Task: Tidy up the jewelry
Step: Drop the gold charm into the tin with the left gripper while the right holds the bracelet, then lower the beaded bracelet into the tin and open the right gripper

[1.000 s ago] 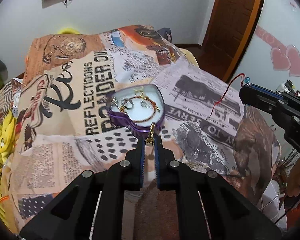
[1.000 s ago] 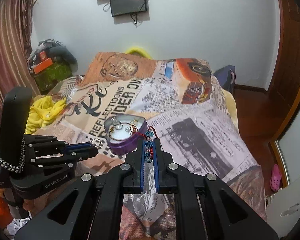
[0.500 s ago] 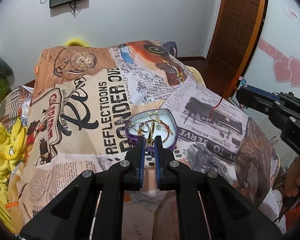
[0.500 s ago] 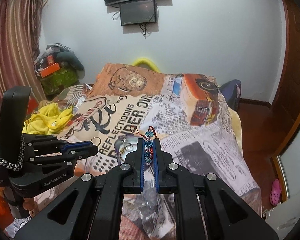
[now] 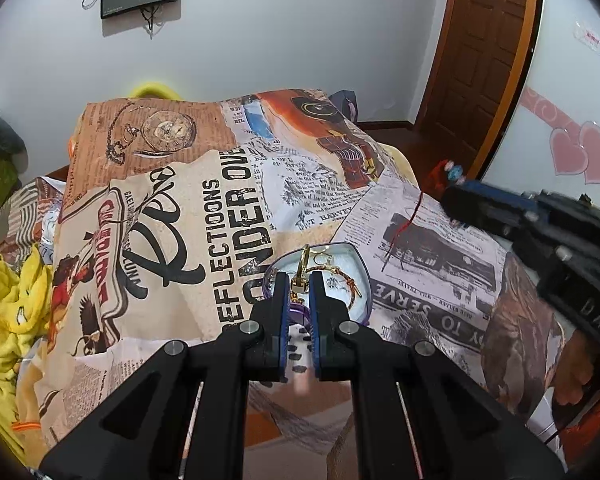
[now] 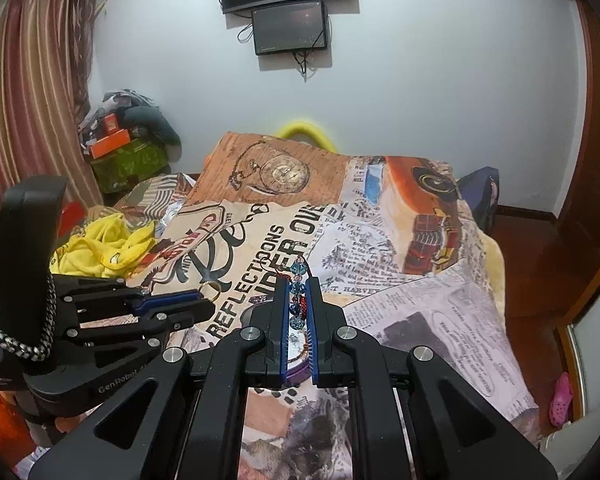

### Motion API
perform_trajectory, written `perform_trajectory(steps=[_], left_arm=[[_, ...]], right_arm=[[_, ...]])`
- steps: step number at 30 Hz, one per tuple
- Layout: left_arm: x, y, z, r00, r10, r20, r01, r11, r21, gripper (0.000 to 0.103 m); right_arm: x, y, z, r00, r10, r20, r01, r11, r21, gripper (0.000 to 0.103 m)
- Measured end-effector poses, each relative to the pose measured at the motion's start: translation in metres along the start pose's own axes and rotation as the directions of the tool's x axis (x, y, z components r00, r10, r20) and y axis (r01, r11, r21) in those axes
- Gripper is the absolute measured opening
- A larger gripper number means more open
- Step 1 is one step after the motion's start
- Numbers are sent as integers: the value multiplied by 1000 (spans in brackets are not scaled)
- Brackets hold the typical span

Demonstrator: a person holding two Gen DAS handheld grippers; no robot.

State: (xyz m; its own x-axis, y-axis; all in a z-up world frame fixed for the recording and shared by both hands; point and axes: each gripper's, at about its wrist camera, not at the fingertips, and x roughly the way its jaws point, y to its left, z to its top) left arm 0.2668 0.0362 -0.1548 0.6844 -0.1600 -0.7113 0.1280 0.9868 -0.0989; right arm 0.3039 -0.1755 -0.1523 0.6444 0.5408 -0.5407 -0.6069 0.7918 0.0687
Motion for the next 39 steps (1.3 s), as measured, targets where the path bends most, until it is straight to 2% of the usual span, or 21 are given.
perform_trajectory(steps=[13, 22, 30, 35, 39], left_arm=[[36, 13, 3, 999, 7, -48, -7, 1000, -7, 8], [51, 17, 1, 997, 6, -76, -7, 1000, -6, 8], [45, 39, -12, 991, 76, -106, -76, 997, 4, 8], [44, 61, -25, 984, 99, -150, -102, 995, -18, 22], [52, 65, -27, 980, 78, -185, -83, 996, -19, 24]], right_arm=[[40, 0, -5, 997, 56, -55, -56, 998, 10, 7], [78, -11, -26, 974, 130, -185, -121, 991, 62, 7], [86, -8, -34, 964, 136, -228, -127, 990, 54, 7], [91, -5, -37, 960, 125, -249, -121, 992, 33, 7], [95, -4, -39, 958, 107, -266, -106, 994, 19, 7]])
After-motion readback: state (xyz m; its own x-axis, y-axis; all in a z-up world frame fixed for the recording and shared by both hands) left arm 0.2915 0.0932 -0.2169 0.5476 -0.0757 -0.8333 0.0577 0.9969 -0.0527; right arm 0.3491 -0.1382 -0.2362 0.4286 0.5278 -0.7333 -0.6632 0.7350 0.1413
